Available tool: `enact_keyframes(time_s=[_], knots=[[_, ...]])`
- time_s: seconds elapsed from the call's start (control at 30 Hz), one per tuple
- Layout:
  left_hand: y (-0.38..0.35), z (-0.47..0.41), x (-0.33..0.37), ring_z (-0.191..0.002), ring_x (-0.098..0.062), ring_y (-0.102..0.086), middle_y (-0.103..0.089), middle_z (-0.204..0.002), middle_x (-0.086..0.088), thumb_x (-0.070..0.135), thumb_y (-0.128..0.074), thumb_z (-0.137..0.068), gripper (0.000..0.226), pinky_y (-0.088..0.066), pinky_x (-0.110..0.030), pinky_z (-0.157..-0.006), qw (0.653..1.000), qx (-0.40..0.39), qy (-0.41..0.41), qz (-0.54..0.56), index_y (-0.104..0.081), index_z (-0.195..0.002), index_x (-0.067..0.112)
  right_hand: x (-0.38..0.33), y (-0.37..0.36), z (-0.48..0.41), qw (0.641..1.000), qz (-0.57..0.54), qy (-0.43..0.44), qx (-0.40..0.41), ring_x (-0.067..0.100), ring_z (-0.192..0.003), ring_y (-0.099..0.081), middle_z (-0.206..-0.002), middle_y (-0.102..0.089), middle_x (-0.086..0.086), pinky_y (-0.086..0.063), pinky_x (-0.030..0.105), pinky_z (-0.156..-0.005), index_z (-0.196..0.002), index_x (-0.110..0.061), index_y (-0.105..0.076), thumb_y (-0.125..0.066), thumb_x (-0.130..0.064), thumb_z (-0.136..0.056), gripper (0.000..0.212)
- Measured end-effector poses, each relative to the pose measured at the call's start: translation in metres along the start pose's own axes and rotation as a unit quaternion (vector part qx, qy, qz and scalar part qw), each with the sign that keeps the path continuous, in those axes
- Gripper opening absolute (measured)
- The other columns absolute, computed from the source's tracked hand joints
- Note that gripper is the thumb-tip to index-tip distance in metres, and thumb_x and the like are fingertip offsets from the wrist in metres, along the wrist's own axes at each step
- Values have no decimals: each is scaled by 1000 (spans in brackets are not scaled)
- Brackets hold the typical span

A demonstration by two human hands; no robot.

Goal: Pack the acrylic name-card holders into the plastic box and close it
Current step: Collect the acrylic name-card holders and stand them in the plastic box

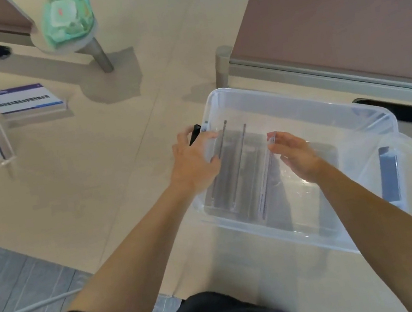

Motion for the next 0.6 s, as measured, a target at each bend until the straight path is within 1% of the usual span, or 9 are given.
enact_keyframes(time_s=[0.03,0.1,0.17,0.2,0.27,0.33,0.37,0.43,0.6], knots=[[0,0,-1,-126,-25,-33,-24,-146,5,17,-60,-82,48,-40,-36,-101,1000,-1,5,7,-53,-122,42,2,0,-1,1000,13,7,2,9,-101,-60,-111,-65,-3,-40,29,-91,-113,-22,-67,-79,-23,-77,38],[-1,0,-4,-125,-22,-35,-27,-145,6,17,-59,-82,47,-41,-36,-100,1000,-8,14,15,-53,-121,44,4,2,2,999,52,1,15,19,-116,-59,-128,-61,4,-42,32,-93,-126,-22,-60,-76,-25,-86,43],[-2,0,-5,-125,-22,-36,-27,-144,6,17,-59,-82,46,-41,-38,-101,1000,-13,17,21,-53,-119,45,0,9,14,993,110,9,40,27,-125,-54,-142,-51,6,-45,38,-100,-140,-30,-46,-73,-38,-85,62],[-2,0,-5,-124,-22,-37,-27,-144,6,18,-59,-82,46,-41,-38,-102,1000,-14,15,24,-53,-118,46,-4,11,24,988,145,21,43,27,-127,-52,-146,-46,6,-45,42,-104,-145,-35,-37,-72,-45,-80,74],[-1,0,-4,-125,-22,-36,-28,-144,5,18,-60,-82,45,-40,-39,-104,999,-12,11,31,-54,-117,46,-10,6,48,982,185,37,3,27,-127,-50,-151,-40,3,-46,46,-105,-149,-44,-24,-73,-53,-71,93],[-1,0,-4,-128,-21,-35,-28,-143,5,18,-60,-83,45,-39,-35,-103,999,-13,9,39,-54,-117,47,-3,-9,69,971,232,22,-59,29,-130,-49,-155,-36,4,-47,48,-104,-149,-54,-15,-78,-62,-62,107],[-1,0,-4,-129,-20,-33,-28,-143,5,18,-60,-84,44,-38,-33,-103,999,-15,8,41,-53,-116,47,4,-16,76,959,272,8,-85,30,-132,-48,-157,-33,4,-46,48,-105,-148,-57,-11,-79,-63,-60,112],[-2,0,-4,-131,-19,-32,-27,-143,5,18,-60,-85,44,-37,-32,-103,999,-18,7,45,-53,-115,49,14,-26,80,939,324,-7,-112,31,-137,-45,-161,-29,2,-44,43,-106,-149,-58,-2,-78,-61,-61,117],[-1,0,-3,-130,-19,-34,-29,-142,4,18,-61,-83,44,-38,-35,-105,999,-11,4,42,-53,-115,48,15,-32,70,938,324,-13,-119,31,-138,-45,-162,-28,1,-44,43,-106,-150,-55,6,-80,-49,-72,116]])
Point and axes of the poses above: each hand's wrist, its own z-axis away from the middle knuckle, its own y-axis out of the back of the hand, x = y × z, the point moved 7 cm from there along -z, towards the middle knuckle
